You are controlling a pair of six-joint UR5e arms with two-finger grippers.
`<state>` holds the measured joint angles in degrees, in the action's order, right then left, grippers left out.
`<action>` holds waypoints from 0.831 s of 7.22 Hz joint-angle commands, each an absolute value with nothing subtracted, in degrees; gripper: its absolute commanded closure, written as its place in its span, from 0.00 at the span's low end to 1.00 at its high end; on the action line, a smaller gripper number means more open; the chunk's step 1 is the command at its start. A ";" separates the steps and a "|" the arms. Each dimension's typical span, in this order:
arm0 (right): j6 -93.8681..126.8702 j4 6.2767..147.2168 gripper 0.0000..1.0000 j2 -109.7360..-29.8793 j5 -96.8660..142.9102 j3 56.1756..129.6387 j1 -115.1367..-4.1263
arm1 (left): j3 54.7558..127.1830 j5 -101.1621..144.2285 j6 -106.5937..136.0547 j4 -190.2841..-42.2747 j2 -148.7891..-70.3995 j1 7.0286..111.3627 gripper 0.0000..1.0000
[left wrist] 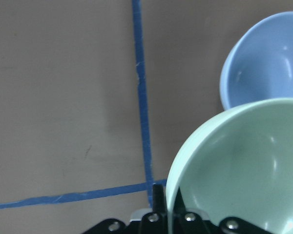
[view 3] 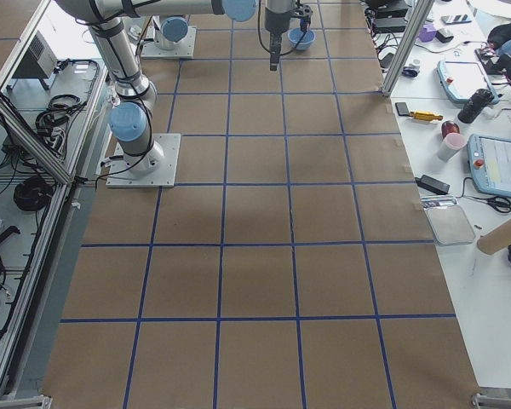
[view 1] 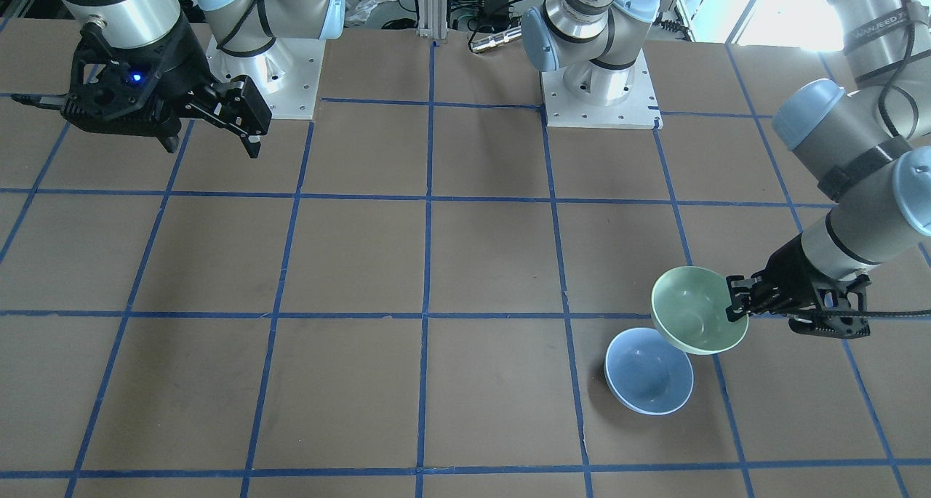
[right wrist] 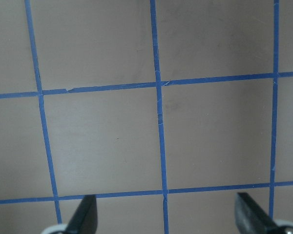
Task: Stack green bowl on blue bowl
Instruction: 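Lift the green bowl and carry it over the blue bowl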
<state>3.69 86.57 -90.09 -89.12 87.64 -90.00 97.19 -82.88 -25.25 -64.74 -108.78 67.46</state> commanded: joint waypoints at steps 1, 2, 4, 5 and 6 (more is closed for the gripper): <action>3.69 86.66 0.00 -90.09 -89.12 87.63 -90.00 | 93.89 -82.35 -22.68 -64.60 -111.69 68.55 0.93; 3.69 86.57 0.00 -90.09 -89.12 87.63 -90.00 | 92.56 -82.27 -22.59 -64.95 -113.19 68.64 0.93; 3.69 86.66 0.00 -90.09 -89.12 87.63 -90.00 | 92.11 -79.56 -19.97 -64.34 -114.95 70.21 0.93; 3.69 86.57 0.00 -90.09 -89.12 87.63 -90.00 | 91.67 -79.54 -18.82 -64.25 -115.40 71.27 0.93; 3.69 86.66 0.00 -90.09 -89.12 87.63 -90.00 | 91.50 -79.54 -18.90 -64.25 -115.75 71.71 0.93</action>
